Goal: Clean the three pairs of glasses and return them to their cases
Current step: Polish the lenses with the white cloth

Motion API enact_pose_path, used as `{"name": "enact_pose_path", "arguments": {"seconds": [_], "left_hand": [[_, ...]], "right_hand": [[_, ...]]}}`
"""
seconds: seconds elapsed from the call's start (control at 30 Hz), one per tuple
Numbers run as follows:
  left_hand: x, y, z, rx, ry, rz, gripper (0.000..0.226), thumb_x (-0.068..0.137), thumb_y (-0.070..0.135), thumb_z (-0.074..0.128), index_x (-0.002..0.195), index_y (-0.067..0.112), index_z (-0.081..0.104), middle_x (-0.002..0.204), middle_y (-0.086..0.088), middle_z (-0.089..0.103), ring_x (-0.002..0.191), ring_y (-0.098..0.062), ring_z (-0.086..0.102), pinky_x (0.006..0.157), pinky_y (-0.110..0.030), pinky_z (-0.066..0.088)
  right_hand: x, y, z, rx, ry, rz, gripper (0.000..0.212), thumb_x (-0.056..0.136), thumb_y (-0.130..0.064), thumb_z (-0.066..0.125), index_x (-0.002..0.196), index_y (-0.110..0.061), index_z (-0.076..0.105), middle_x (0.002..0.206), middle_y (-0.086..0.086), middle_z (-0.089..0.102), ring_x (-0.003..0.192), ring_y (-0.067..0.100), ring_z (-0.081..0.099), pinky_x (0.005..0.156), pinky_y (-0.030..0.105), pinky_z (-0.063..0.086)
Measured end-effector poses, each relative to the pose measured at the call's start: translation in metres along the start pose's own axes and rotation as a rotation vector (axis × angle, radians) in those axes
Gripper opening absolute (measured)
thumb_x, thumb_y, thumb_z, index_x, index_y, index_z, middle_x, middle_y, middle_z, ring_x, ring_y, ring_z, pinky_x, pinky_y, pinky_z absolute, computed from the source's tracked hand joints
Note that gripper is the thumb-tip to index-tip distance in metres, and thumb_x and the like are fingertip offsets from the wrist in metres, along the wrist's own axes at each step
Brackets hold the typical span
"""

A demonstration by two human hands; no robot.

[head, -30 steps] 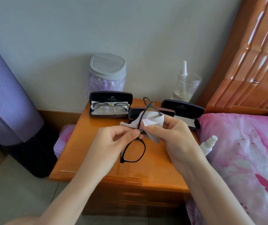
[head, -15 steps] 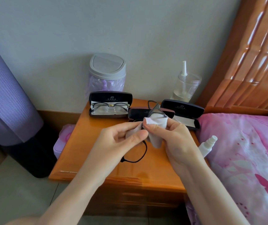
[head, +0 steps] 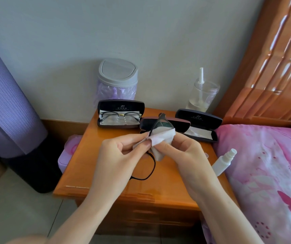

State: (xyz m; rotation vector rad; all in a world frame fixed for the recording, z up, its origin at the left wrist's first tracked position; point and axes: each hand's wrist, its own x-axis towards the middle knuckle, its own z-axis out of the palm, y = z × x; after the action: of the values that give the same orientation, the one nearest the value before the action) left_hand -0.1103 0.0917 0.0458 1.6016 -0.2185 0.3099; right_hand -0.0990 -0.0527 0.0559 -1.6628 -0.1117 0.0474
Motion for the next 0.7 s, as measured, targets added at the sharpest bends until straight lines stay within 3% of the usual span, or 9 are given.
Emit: {"name": "enact_pose_path", "arguments": {"seconds": [0.1, 0.23, 0.37, 0.43, 0.53, 0.6, 0.7], "left_hand": [[0.0, 0.0, 0.0, 0.02, -0.039, -0.002, 0.028, 0.085, 0.008, 0.064, 0.095, 0.034, 0.068, 0.09, 0.03, 0.068, 0.086, 0.008, 0.067, 0.067, -0.004, 0.049], [0.002, 0.0, -0.004, 0.003, -0.113, -0.039, 0.024, 0.088, 0.015, 0.061, 0.099, 0.034, 0.069, 0.093, 0.021, 0.073, 0.094, 0.001, 0.068, 0.083, -0.015, 0.053], [0.005, 0.004, -0.007, -0.073, -0.164, -0.073, 0.024, 0.088, 0.018, 0.058, 0.107, 0.028, 0.068, 0.095, 0.019, 0.073, 0.092, 0.002, 0.068, 0.074, -0.007, 0.049], [0.007, 0.002, -0.01, -0.03, -0.088, -0.034, 0.023, 0.086, 0.017, 0.062, 0.107, 0.023, 0.068, 0.095, 0.015, 0.074, 0.091, 0.002, 0.068, 0.072, -0.006, 0.048], [0.008, -0.001, -0.013, 0.152, 0.075, 0.093, 0.014, 0.081, 0.018, 0.069, 0.095, 0.02, 0.067, 0.09, 0.013, 0.07, 0.092, -0.002, 0.065, 0.076, -0.008, 0.049], [0.005, -0.001, -0.012, 0.201, 0.093, 0.138, 0.009, 0.08, 0.018, 0.07, 0.088, 0.019, 0.066, 0.084, 0.013, 0.068, 0.089, -0.004, 0.064, 0.077, -0.011, 0.05], [0.001, 0.002, -0.007, 0.296, 0.132, 0.224, 0.008, 0.079, 0.02, 0.071, 0.086, 0.02, 0.067, 0.083, 0.014, 0.067, 0.089, -0.003, 0.064, 0.078, -0.008, 0.047]], "right_hand": [[0.0, 0.002, 0.0, -0.005, 0.064, -0.026, 0.018, 0.082, -0.008, 0.068, 0.092, -0.022, 0.073, 0.084, -0.008, 0.076, 0.081, -0.001, 0.067, 0.067, 0.006, 0.047], [0.0, 0.001, 0.0, -0.013, 0.097, -0.064, 0.018, 0.077, -0.007, 0.073, 0.089, -0.02, 0.075, 0.082, -0.007, 0.076, 0.077, -0.001, 0.067, 0.064, 0.007, 0.047], [0.002, 0.001, -0.002, 0.018, 0.097, -0.049, 0.016, 0.078, -0.008, 0.071, 0.09, -0.018, 0.075, 0.083, -0.006, 0.076, 0.08, 0.002, 0.069, 0.067, 0.009, 0.048], [0.002, 0.002, -0.003, 0.028, 0.083, -0.028, 0.015, 0.081, -0.008, 0.069, 0.09, -0.018, 0.075, 0.083, -0.006, 0.076, 0.082, 0.002, 0.069, 0.071, 0.01, 0.049], [0.002, 0.003, -0.004, 0.068, 0.086, 0.028, 0.013, 0.082, -0.015, 0.068, 0.092, -0.017, 0.075, 0.089, -0.003, 0.076, 0.093, 0.007, 0.068, 0.092, 0.027, 0.047], [0.003, 0.004, -0.005, 0.119, 0.11, 0.043, 0.024, 0.076, -0.024, 0.071, 0.097, -0.014, 0.075, 0.097, 0.0, 0.076, 0.105, 0.016, 0.065, 0.106, 0.043, 0.04], [0.004, 0.004, -0.006, 0.157, 0.143, 0.043, 0.036, 0.069, -0.03, 0.075, 0.099, -0.011, 0.074, 0.1, 0.002, 0.075, 0.111, 0.023, 0.062, 0.11, 0.05, 0.034]]}}
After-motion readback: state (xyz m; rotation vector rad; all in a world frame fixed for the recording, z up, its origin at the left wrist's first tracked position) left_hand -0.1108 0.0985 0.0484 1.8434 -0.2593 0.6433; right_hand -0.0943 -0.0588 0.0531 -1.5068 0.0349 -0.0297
